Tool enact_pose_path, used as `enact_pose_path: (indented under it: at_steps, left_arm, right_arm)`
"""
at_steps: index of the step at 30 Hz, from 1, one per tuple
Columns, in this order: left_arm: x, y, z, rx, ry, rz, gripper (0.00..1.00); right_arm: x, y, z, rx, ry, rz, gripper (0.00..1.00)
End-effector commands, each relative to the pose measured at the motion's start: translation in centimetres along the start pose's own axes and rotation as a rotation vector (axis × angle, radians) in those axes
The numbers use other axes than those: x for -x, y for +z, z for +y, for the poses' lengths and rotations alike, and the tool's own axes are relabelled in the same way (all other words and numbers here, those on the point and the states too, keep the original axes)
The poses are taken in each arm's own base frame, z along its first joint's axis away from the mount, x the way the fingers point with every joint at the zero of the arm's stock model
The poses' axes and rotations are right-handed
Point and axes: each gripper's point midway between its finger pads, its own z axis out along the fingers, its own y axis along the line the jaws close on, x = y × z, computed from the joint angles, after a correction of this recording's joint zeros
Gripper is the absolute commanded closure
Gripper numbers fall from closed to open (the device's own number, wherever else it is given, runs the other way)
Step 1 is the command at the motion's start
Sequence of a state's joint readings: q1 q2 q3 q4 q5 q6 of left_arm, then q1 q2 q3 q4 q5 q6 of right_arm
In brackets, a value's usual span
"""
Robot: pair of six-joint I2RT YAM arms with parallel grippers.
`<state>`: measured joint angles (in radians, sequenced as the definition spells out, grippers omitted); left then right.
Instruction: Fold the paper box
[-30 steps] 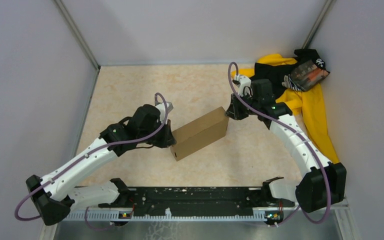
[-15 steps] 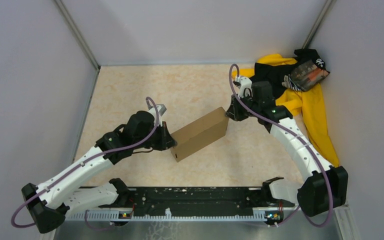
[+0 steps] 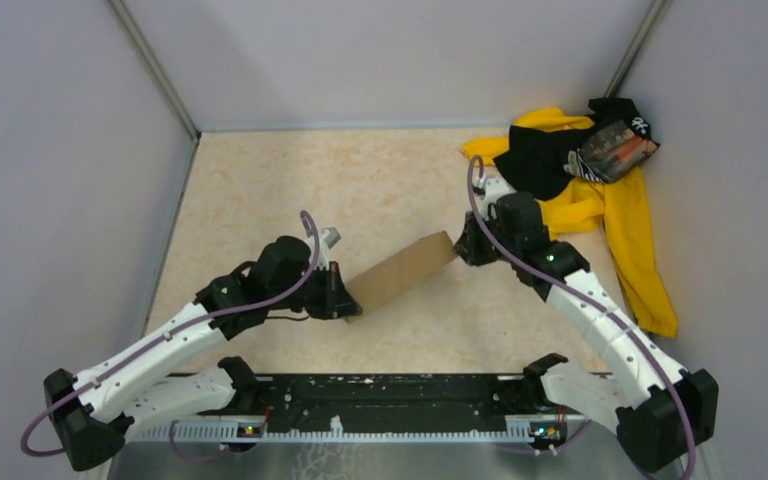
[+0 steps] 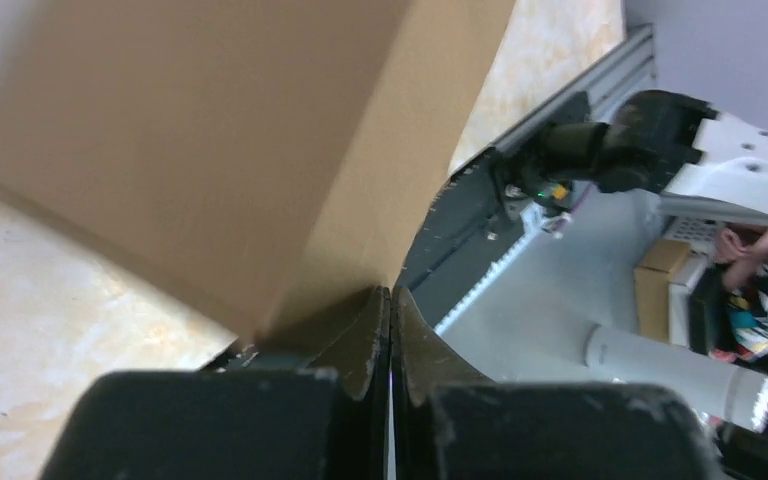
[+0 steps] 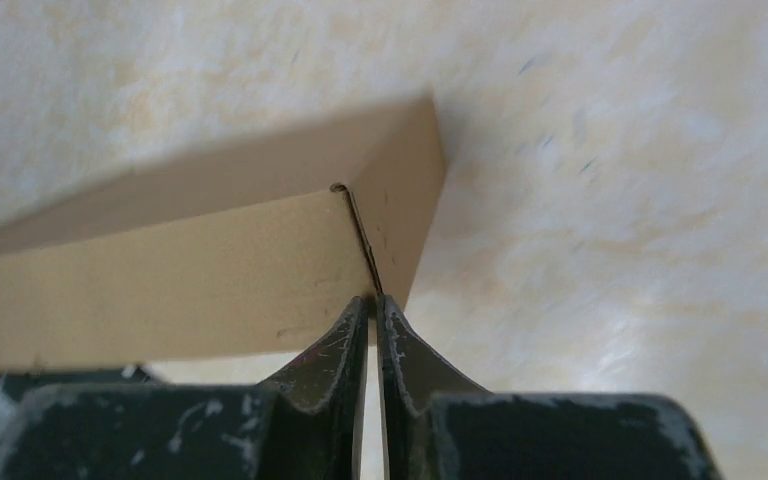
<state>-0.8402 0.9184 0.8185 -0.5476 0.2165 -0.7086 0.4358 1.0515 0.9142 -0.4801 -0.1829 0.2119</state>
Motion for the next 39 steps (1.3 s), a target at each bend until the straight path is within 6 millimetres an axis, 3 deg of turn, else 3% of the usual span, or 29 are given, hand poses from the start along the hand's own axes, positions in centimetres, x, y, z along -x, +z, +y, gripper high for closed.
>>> enact_pose_path:
  at_steps: [1, 7, 9, 12, 14, 18, 19, 20, 21, 24, 28, 32, 33, 36, 39]
  left_arm:
    - [-4.8, 1.4, 5.4, 0.158, -0.052, 0.12, 1.0]
    - [-7.0, 1.3, 6.7, 0.162, -0.094, 0.135, 0.98]
    - [-6.0, 0.7, 7.0, 0.186, -0.083, 0.077, 0.88]
    - [-2.6, -1.0, 5.6, 0.194, -0.04, -0.043, 0.76]
    - [-0.3, -2.2, 5.1, 0.241, -0.005, -0.091, 0.63]
    - [2.6, -4.5, 6.7, 0.429, 0.033, -0.153, 0.1]
    - [3.3, -5.2, 7.6, 0.479, 0.026, -0.182, 0.02]
    - [3.8, -5.7, 8.3, 0.512, 0.011, -0.202, 0.01]
    - [4.1, -6.2, 9.1, 0.539, -0.012, -0.218, 0.01]
    - [3.9, -7.0, 11.7, 0.615, -0.106, -0.227, 0.01]
    - [2.1, -7.7, 14.6, 0.71, -0.243, -0.252, 0.01]
    - [0.6, -7.6, 16.1, 0.728, -0.342, -0.292, 0.01]
    - [0.2, -7.4, 16.4, 0.732, -0.351, -0.282, 0.06]
    - [-0.8, -6.8, 16.9, 0.74, -0.372, -0.24, 0.52]
    - [-1.4, -6.8, 17.5, 0.778, -0.416, -0.232, 0.76]
  right_arm:
    - [-11.2, -2.5, 4.0, 0.132, 0.181, 0.336, 0.96]
    - [-13.5, -3.8, 4.8, 0.16, 0.262, 0.305, 0.96]
    - [-12.5, -4.0, 4.9, 0.16, 0.273, 0.26, 0.96]
    - [-10.1, -3.7, 5.6, 0.182, 0.243, 0.216, 0.91]
    - [-9.0, -2.8, 5.7, 0.175, 0.206, 0.231, 0.84]
    - [-6.8, -0.6, 6.0, 0.177, 0.143, 0.248, 0.75]
    - [-6.5, 0.0, 5.9, 0.169, 0.131, 0.254, 0.73]
    - [-6.2, 0.6, 5.6, 0.146, 0.124, 0.256, 0.68]
    - [-5.9, 1.2, 5.1, 0.116, 0.116, 0.256, 0.61]
    - [-6.1, 3.0, 3.3, 0.011, 0.089, 0.3, 0.55]
    - [-7.6, 5.0, 1.3, -0.089, 0.072, 0.382, 0.5]
    - [-8.8, 6.3, 0.4, -0.127, 0.071, 0.404, 0.5]
    - [-9.1, 6.6, 0.2, -0.133, 0.075, 0.411, 0.5]
    - [-9.9, 7.2, 0.2, -0.125, 0.078, 0.43, 0.51]
    - [-10.7, 7.4, 0.8, -0.089, 0.11, 0.432, 0.53]
